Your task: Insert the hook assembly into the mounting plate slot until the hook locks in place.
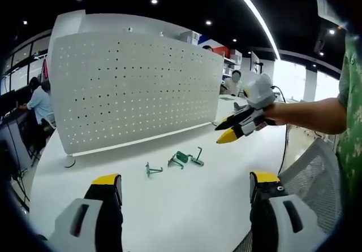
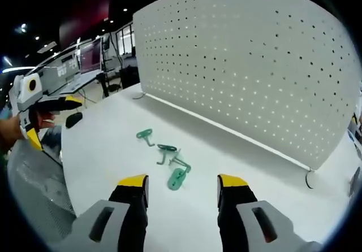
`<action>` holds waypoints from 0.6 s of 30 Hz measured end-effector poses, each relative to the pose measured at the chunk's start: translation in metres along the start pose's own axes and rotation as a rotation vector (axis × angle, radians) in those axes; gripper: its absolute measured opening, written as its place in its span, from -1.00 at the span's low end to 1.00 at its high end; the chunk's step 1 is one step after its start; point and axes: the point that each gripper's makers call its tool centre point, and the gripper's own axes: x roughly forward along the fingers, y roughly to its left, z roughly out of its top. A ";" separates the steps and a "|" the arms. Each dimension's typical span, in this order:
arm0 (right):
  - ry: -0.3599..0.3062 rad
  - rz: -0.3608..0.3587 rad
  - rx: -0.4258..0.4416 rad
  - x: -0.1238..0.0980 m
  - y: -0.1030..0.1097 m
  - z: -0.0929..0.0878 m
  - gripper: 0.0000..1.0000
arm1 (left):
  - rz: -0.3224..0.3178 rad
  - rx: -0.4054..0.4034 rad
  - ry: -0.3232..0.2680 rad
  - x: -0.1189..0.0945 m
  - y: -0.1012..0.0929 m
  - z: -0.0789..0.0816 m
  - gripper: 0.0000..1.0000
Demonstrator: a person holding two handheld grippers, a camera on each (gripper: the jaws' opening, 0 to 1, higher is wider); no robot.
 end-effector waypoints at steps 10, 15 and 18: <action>0.028 0.022 0.027 0.011 -0.003 -0.003 -0.22 | 0.002 0.000 0.002 0.000 0.001 0.000 0.91; 0.038 0.025 0.036 0.019 -0.004 -0.003 -0.24 | 0.004 0.001 0.004 0.000 0.001 -0.001 0.90; 0.049 0.032 0.045 0.023 -0.003 -0.005 -0.27 | 0.003 0.001 0.006 0.000 0.001 -0.001 0.90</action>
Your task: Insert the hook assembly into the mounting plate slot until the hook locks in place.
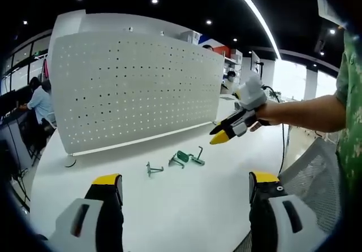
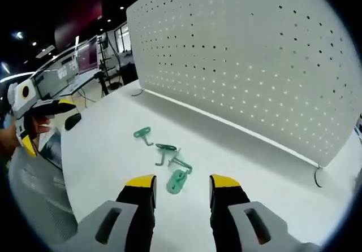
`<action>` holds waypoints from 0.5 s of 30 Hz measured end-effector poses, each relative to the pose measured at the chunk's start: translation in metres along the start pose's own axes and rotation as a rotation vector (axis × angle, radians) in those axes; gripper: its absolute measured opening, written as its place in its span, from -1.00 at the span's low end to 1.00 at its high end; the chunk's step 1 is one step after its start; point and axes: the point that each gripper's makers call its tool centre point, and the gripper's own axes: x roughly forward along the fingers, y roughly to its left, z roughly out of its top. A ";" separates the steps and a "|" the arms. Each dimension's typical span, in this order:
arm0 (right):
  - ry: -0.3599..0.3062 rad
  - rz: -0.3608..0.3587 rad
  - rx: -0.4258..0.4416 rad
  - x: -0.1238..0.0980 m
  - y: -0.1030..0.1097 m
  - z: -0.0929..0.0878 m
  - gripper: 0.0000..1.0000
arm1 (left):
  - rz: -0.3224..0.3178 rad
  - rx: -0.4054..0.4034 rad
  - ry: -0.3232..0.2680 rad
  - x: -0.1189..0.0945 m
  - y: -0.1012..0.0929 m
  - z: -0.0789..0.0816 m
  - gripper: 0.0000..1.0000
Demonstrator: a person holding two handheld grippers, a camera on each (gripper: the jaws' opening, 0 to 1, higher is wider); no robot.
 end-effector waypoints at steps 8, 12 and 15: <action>0.016 0.014 0.024 0.007 0.000 -0.002 -0.38 | 0.002 -0.002 -0.001 0.000 0.001 0.000 0.89; 0.030 0.021 0.040 0.011 -0.002 -0.004 -0.43 | 0.002 -0.002 0.001 0.000 0.000 0.000 0.89; 0.041 0.025 0.046 0.014 -0.002 -0.006 -0.46 | 0.002 -0.002 0.001 0.000 0.000 0.000 0.89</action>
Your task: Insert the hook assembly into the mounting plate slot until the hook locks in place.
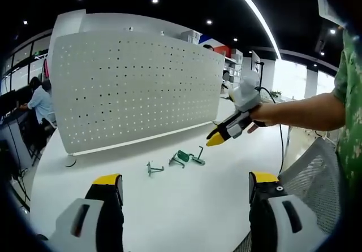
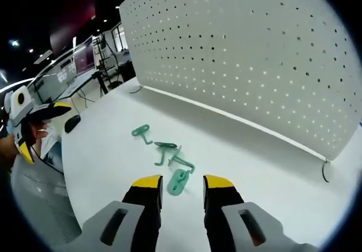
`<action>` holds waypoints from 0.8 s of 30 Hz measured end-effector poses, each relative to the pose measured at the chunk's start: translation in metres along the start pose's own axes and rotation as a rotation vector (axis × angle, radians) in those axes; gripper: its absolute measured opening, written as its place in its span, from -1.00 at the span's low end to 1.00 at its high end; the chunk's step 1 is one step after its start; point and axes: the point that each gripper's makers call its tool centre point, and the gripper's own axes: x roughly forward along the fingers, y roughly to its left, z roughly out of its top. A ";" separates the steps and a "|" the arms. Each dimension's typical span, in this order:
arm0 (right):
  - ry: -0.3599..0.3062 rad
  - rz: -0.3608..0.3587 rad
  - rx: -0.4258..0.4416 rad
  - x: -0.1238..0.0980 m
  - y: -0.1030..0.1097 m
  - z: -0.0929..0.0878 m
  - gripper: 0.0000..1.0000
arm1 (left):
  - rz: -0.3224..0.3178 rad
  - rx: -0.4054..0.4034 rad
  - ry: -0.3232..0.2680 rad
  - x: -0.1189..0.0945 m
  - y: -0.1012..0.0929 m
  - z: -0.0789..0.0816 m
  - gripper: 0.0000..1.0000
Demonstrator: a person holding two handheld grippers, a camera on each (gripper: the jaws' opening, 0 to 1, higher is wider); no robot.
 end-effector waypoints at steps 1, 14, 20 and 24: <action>0.000 0.002 0.002 0.001 0.000 0.000 -0.46 | 0.000 0.000 0.000 0.000 0.000 0.000 0.89; 0.057 0.018 0.057 0.014 -0.002 -0.007 -0.62 | 0.004 -0.003 -0.005 -0.001 0.001 0.000 0.88; 0.072 0.016 0.066 0.016 -0.004 -0.008 -0.64 | 0.002 -0.001 -0.002 -0.001 0.001 0.000 0.87; 0.086 0.032 0.093 0.018 -0.006 -0.008 -0.69 | 0.002 -0.001 -0.001 -0.001 0.001 0.000 0.87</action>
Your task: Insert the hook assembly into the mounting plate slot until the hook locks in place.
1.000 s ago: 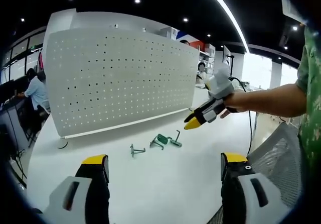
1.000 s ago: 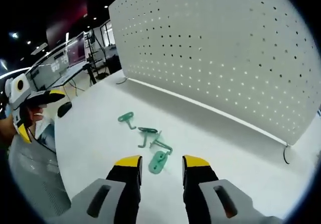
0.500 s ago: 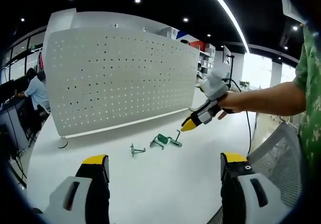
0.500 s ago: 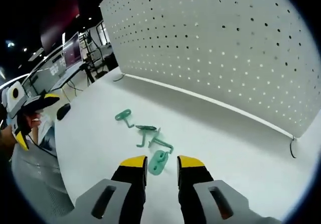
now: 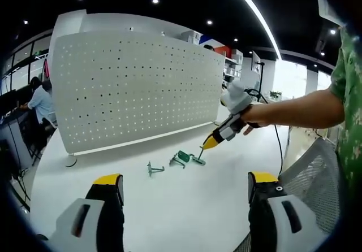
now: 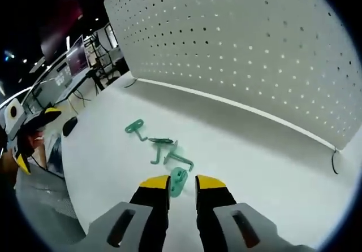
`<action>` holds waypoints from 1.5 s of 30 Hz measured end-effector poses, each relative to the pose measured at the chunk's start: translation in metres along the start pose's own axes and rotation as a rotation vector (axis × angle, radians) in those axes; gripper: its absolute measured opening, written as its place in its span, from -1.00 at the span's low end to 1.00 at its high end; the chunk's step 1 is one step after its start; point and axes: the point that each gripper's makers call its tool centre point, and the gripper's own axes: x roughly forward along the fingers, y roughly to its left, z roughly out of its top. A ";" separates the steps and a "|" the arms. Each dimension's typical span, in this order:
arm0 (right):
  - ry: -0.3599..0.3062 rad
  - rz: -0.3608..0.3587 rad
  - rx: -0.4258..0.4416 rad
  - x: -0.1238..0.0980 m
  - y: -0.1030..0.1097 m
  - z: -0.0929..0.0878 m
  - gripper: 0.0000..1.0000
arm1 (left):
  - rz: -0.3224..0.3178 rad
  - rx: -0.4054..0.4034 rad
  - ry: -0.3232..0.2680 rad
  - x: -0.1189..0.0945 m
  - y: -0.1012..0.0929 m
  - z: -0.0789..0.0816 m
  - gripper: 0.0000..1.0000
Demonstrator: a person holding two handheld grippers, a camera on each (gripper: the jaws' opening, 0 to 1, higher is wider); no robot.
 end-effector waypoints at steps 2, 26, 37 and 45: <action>0.005 0.011 0.016 0.002 0.002 0.001 -0.71 | 0.000 0.001 0.001 0.000 0.000 0.000 0.87; 0.136 0.053 0.013 0.024 0.006 -0.010 -0.78 | 0.013 0.005 0.006 0.000 0.002 0.000 0.85; 0.174 0.052 0.007 0.031 0.005 -0.015 -0.83 | 0.019 0.005 0.005 -0.001 0.004 0.000 0.85; 0.194 0.052 0.003 0.036 0.005 -0.019 -0.87 | 0.020 0.006 0.009 0.000 0.004 0.000 0.85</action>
